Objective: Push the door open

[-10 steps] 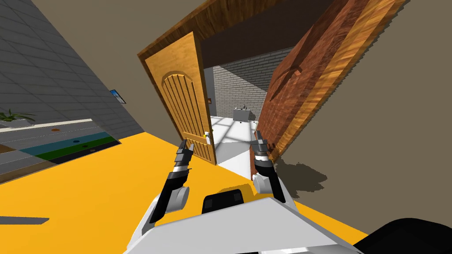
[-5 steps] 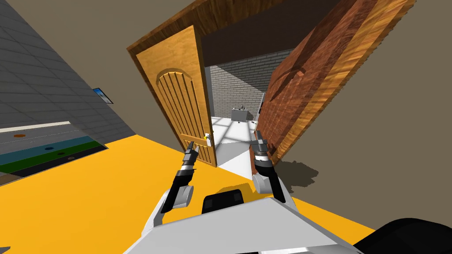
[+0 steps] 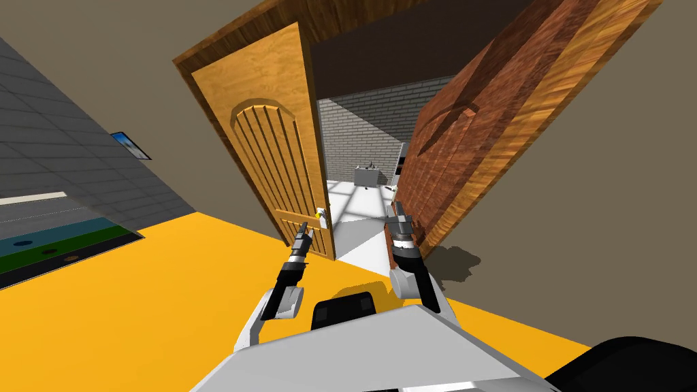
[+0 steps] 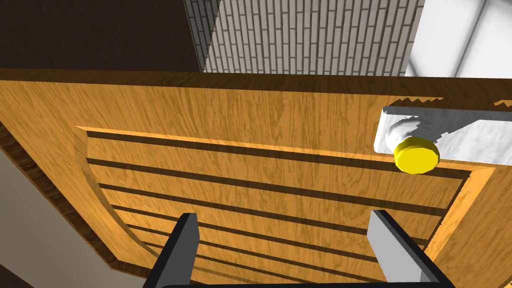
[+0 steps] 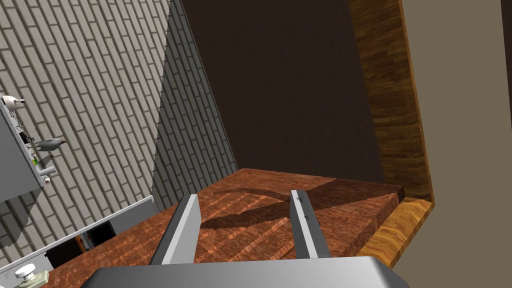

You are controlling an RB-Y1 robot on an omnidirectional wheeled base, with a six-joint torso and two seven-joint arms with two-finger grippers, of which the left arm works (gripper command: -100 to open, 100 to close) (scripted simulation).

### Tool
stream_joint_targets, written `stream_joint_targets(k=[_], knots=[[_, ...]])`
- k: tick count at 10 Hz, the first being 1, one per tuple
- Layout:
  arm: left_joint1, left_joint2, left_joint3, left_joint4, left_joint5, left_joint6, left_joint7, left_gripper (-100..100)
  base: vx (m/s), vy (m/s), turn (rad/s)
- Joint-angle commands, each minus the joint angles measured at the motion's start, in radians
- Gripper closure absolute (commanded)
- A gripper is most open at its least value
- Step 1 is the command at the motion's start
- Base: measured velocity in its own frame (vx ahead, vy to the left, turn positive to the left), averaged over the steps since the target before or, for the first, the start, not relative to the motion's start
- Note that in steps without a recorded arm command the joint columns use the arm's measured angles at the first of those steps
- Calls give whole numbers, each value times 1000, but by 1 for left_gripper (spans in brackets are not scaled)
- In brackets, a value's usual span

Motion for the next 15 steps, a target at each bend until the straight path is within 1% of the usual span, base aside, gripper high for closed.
stream_joint_targets(k=[1, 2, 3, 4, 6, 12, 14, 15], knots=[[-21, 9, -22, 50, 0, 22, 4, -100, 94, 159, -136], [-21, 9, -22, 50, 0, 22, 4, -100, 83, 128, -103], [-29, 11, -29, 72, -1, 26, 5, -100, 53, 79, -68], [-29, 11, -29, 72, -1, 26, 5, -100, 33, 56, -20], [-47, 15, -45, 117, -2, 34, 6, -100, 36, 74, -77], [-90, 23, -84, 230, -4, 54, 10, -100, 56, 119, -77], [-112, 26, -103, 285, -5, 64, 12, -100, 43, 177, -110], [-119, 27, -110, 305, -5, 67, 13, -100, 31, 184, -75]])
